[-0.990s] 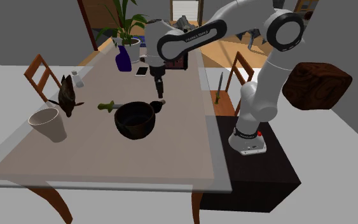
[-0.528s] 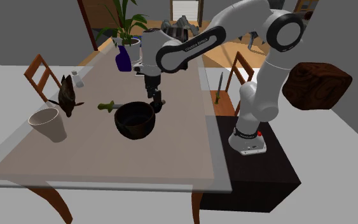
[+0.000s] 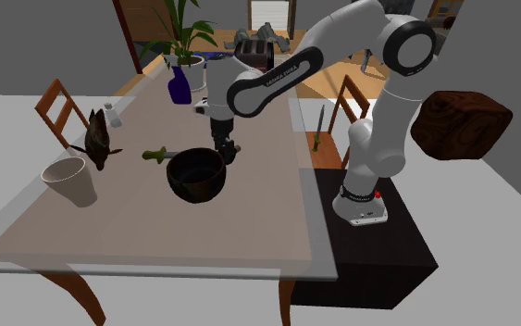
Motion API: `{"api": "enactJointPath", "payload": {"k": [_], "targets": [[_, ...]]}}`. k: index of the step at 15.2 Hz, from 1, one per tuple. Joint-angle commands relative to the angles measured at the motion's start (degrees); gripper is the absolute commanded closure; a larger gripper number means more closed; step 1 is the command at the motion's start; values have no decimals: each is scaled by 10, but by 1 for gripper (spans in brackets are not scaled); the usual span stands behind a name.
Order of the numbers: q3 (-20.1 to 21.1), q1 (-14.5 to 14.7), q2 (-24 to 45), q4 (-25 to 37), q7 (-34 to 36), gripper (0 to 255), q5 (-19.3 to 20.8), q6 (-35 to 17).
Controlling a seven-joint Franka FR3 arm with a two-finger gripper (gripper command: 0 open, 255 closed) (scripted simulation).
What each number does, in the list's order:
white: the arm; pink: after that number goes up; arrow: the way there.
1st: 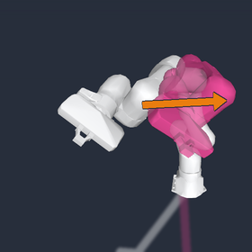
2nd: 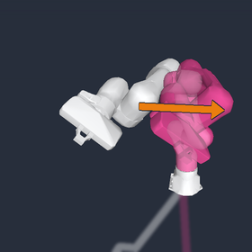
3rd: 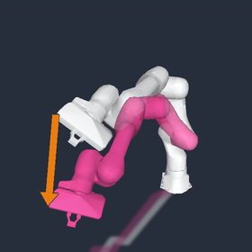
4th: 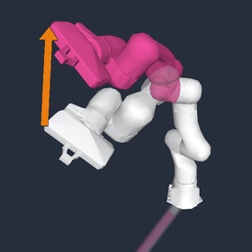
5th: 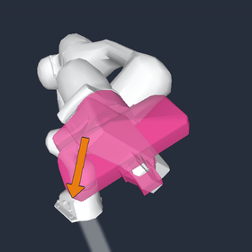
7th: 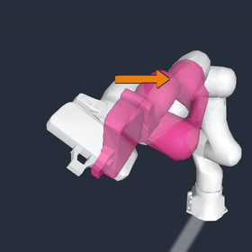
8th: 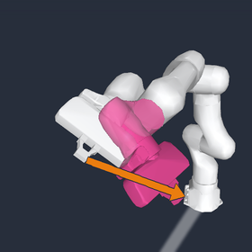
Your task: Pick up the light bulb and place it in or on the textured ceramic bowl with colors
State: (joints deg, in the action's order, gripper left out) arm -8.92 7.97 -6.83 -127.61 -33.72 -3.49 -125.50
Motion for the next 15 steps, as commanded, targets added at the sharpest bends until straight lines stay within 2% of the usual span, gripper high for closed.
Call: {"api": "enactJointPath", "payload": {"k": [1, 5, 6, 15], "targets": [[0, 0, 1, -1, 0, 0, 0, -2], [0, 0, 0, -1, 0, 0, 0, -2], [0, 0, 0, -1, 0, 255, 0, -2], [0, 0, 1, -1, 0, 255, 0, -2]]}}
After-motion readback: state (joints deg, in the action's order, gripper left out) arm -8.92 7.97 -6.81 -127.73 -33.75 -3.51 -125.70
